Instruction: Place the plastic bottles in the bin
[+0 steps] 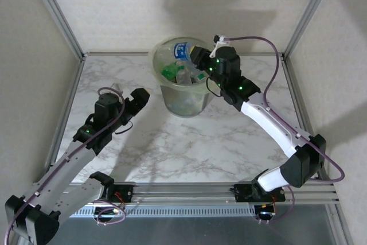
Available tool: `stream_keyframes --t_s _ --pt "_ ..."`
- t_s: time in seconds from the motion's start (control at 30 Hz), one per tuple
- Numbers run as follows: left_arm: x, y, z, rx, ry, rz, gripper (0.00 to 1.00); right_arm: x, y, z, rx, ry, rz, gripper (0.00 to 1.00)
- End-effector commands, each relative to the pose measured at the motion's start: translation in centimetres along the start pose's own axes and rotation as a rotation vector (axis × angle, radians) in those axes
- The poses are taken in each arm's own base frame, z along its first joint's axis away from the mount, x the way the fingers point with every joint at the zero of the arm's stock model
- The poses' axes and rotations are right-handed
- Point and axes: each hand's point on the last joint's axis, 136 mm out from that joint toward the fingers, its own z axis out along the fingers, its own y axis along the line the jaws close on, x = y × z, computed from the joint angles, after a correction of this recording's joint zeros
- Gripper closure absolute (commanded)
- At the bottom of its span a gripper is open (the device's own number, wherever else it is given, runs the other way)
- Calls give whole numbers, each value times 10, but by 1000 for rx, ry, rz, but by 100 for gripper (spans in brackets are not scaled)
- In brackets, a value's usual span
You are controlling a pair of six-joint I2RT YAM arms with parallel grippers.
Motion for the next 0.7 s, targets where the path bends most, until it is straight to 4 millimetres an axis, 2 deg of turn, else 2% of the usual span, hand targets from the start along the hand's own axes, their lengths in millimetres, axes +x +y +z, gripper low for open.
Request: stream_keyframes --t_s 0.0,0.1,0.23,0.33,0.37,0.5,0.67 --pt "-2 5 3 -4 -9 -23 8 -35 11 -2 36 -156 -54 69" --pt "-3 7 4 -11 -6 -21 8 -21 14 4 62 -147 -85 62" --pt "-4 10 4 -17 -3 -19 8 1 8 9 75 -118 -105 44" --pt "-5 11 3 -17 -6 -20 8 9 7 6 86 -104 -113 28" --pt "-5 11 3 -16 -5 -20 8 9 6 3 91 -106 -115 26" --pt "-4 11 3 -13 -1 -27 9 -1 10 -12 79 -128 -110 22" --pt "-6 8 1 -6 -5 -30 9 -4 18 -21 53 -104 -133 31"
